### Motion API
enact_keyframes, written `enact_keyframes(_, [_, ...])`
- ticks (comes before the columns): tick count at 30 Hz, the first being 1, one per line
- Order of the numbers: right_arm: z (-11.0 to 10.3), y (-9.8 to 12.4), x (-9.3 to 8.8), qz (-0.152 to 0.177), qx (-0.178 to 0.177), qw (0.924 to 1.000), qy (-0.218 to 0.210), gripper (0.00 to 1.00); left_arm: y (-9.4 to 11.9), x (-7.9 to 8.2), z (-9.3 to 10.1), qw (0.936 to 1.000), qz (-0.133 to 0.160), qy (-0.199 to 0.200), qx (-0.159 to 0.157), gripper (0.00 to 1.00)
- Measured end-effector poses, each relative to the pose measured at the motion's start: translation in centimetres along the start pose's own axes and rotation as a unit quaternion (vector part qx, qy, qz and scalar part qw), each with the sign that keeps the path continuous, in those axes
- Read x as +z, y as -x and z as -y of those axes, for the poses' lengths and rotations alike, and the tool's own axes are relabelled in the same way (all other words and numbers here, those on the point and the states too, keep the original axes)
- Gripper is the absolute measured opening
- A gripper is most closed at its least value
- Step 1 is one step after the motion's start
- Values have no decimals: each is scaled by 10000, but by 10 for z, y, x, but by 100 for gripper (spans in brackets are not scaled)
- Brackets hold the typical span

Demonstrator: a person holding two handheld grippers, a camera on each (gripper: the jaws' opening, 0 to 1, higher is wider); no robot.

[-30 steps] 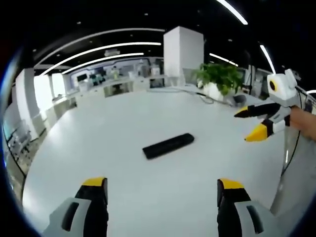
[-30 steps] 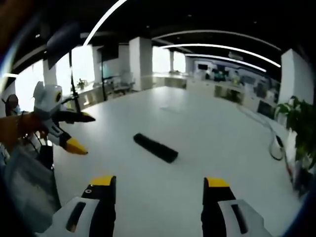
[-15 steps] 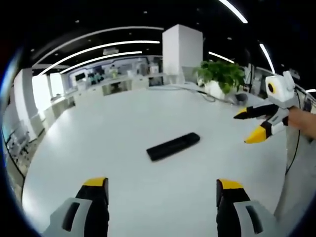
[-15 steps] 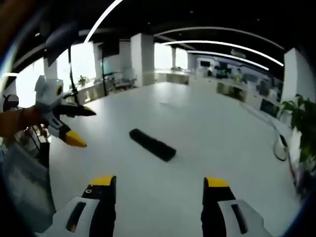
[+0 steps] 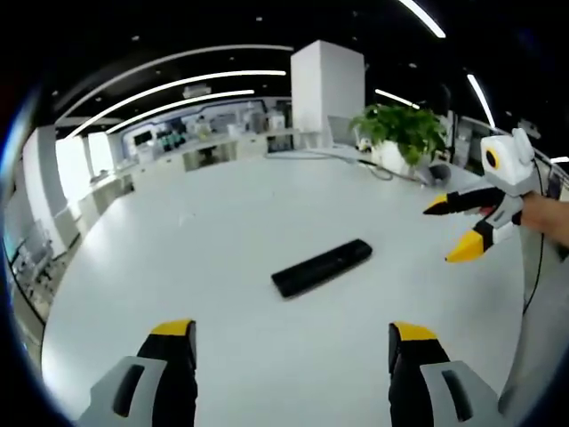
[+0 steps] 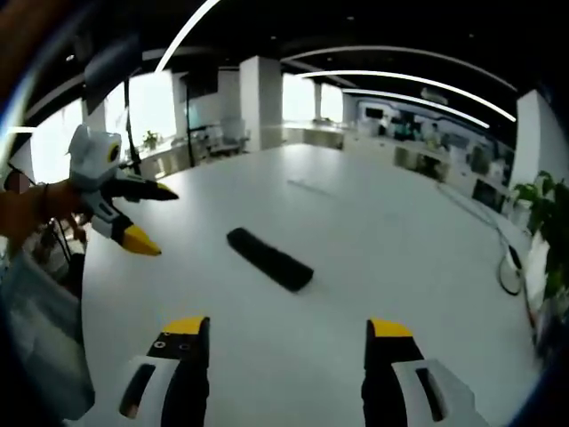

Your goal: Press the specified remote control buttons in sequence, fully releasing each button before pressing the next.

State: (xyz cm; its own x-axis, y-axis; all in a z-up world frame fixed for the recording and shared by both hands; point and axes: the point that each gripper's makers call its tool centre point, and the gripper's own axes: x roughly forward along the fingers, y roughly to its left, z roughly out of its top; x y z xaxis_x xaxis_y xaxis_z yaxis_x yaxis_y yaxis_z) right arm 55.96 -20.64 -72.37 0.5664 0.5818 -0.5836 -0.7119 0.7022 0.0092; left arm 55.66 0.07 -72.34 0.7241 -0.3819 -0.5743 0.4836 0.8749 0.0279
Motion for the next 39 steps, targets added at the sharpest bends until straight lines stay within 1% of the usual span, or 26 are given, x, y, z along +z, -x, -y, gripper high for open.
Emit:
enact_keyframes(7, [6, -5, 1, 5, 18, 10000, -14, 68, -8, 0, -2, 9999, -89, -49, -45, 91])
enact_keyframes(14, [10, -10, -3, -61, 60, 10000, 24, 68, -13, -2, -7, 9998, -147, -83, -63, 91])
enact_keyframes(20, [14, -16, -3, -91, 79, 9999, 69, 68, -19, -2, -11, 9997, -193, -119, -83, 90])
enact_keyframes(27, [18, -22, 1, -63, 160, 9998, 29, 67, -27, -4, -14, 9995, -248, -108, -148, 90])
enact_keyframes(34, [21, -28, 2, -89, 244, 9996, 60, 67, -35, -3, -23, 9993, -292, -139, -170, 87])
enact_keyframes(39, [22, -34, 0, -132, 311, 9994, 115, 67, -41, -4, -24, 9992, -293, -136, -240, 86])
